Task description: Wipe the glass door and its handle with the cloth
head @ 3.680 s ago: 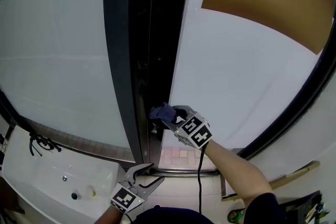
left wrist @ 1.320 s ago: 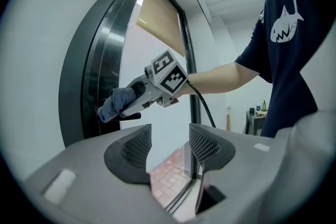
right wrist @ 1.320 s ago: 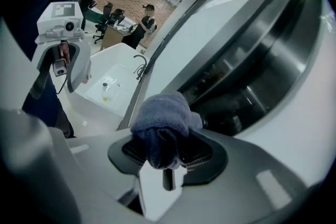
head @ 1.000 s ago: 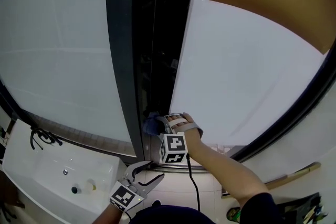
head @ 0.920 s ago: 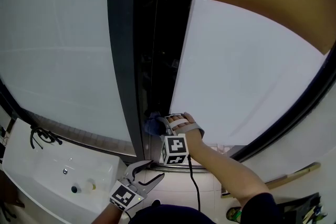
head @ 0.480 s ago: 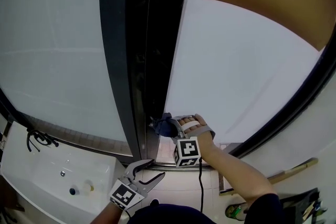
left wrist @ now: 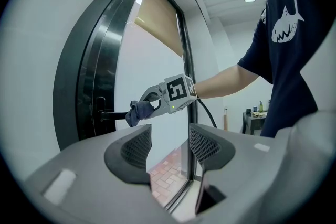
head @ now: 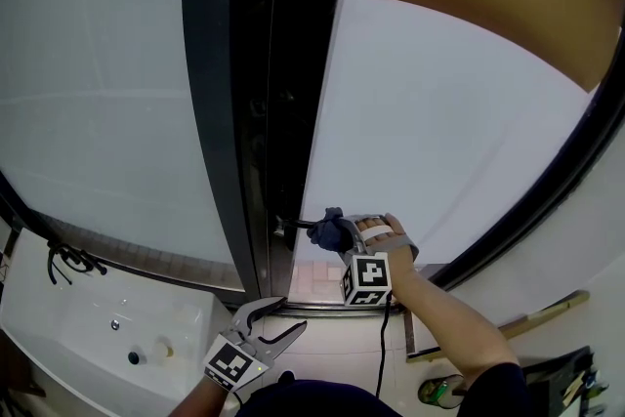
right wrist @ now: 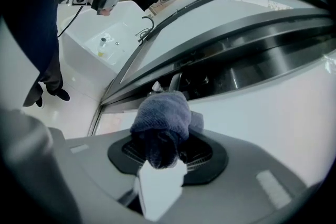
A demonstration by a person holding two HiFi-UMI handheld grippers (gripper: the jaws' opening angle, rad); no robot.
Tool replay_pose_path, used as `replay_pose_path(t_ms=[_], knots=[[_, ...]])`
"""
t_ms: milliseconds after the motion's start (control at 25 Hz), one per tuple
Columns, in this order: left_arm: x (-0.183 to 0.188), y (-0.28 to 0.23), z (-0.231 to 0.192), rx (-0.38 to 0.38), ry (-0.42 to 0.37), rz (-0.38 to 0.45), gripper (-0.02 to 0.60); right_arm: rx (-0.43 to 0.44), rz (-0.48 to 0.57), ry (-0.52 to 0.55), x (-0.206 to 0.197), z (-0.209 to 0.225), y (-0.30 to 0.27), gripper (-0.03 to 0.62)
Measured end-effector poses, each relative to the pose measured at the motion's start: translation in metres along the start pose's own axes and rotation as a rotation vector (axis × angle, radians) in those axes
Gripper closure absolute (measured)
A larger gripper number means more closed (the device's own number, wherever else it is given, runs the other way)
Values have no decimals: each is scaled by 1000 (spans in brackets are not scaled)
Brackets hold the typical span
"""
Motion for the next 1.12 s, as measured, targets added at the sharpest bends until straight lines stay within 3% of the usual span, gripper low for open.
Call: replay_pose_path(t_ms=[80, 200, 280, 520, 720, 1120], knots=[[-1, 2, 0, 3, 3, 0, 360, 7, 10, -59, -3, 2, 5, 431], [-3, 3, -2, 4, 8, -3, 360, 69, 99, -216, 10, 1, 17, 431], [-2, 4, -5, 7, 11, 0, 360, 98, 151, -264, 25, -3, 19, 431], [-3, 3, -7, 10, 5, -2, 360, 44, 189, -10, 77, -25, 0, 431], [-7, 5, -9, 18, 17, -7, 360, -47, 153, 229, 107, -32, -27, 431], [-9, 7, -15, 26, 15, -13, 360, -18, 95, 238, 74, -42, -37, 431]])
Point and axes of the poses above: the fingertips, and each gripper's own axes: y backward along the fingers, z to its right, x out of its top, the point moved 3 cm from there along y, backward along the fingers, and after that the axes turned 11 degrees about -y, right-handed, at the moved point
